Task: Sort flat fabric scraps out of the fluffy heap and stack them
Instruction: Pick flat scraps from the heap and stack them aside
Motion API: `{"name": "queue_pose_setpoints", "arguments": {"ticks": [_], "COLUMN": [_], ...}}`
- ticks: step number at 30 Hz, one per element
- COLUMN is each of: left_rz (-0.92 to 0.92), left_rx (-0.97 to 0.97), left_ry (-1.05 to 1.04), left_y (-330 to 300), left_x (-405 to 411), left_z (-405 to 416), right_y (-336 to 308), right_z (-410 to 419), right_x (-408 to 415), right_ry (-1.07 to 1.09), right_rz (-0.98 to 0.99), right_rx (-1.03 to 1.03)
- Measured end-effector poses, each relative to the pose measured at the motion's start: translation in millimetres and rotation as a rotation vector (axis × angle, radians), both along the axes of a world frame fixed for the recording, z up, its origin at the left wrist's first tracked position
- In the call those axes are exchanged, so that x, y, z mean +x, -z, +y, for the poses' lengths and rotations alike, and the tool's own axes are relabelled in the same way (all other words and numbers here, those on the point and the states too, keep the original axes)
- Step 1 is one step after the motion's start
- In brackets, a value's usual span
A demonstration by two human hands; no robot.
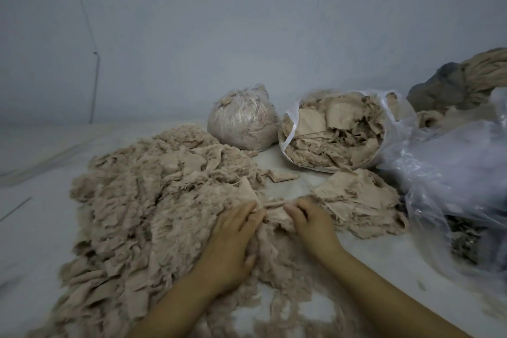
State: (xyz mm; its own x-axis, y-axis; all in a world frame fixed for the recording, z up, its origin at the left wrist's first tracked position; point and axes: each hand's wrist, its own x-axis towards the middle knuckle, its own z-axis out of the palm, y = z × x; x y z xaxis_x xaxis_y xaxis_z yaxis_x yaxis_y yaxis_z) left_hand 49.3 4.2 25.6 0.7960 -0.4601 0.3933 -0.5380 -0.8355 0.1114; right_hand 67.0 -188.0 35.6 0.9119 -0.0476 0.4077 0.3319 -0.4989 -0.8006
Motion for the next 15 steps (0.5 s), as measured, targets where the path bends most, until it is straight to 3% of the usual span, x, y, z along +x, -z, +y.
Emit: {"name": "queue_pose_setpoints", "arguments": {"ticks": [3, 6, 9, 12, 13, 15], "left_rz": [0.081, 0.136, 0.179, 0.016, 0.0, 0.083], "left_rx": [0.077, -0.096, -0.285, -0.504, -0.471, -0.211], "left_ry": [-0.007, 0.033, 0.071, -0.08, -0.038, 0.123], "left_y": [7.7, 2.3, -14.1, -28.5, -29.9, -20.4], "left_x": [3.7, 6.0, -0.5, -14.9, -21.1, -29.9], "left_z": [4.4, 6.3, -0.7, -11.0, -13.5, -17.0], "right_y": [-21.7, -35.4, -19.1, 7.4, 11.7, 11.9], "right_z": [-4.8, -11.8, -9.8, -3.8, -4.1, -4.2], "right_x": [-10.3, -31.4, -62.2, -90.1, -95.0, -102.2], "right_ry": [0.066, 0.137, 0.024, -0.303, -0.39, -0.477], "right_rz": [-0.046, -0.164, -0.202, -0.047, -0.027, -0.017], "right_rx": [0.119, 0.19, -0.104, -0.512, -0.571, -0.545]}}
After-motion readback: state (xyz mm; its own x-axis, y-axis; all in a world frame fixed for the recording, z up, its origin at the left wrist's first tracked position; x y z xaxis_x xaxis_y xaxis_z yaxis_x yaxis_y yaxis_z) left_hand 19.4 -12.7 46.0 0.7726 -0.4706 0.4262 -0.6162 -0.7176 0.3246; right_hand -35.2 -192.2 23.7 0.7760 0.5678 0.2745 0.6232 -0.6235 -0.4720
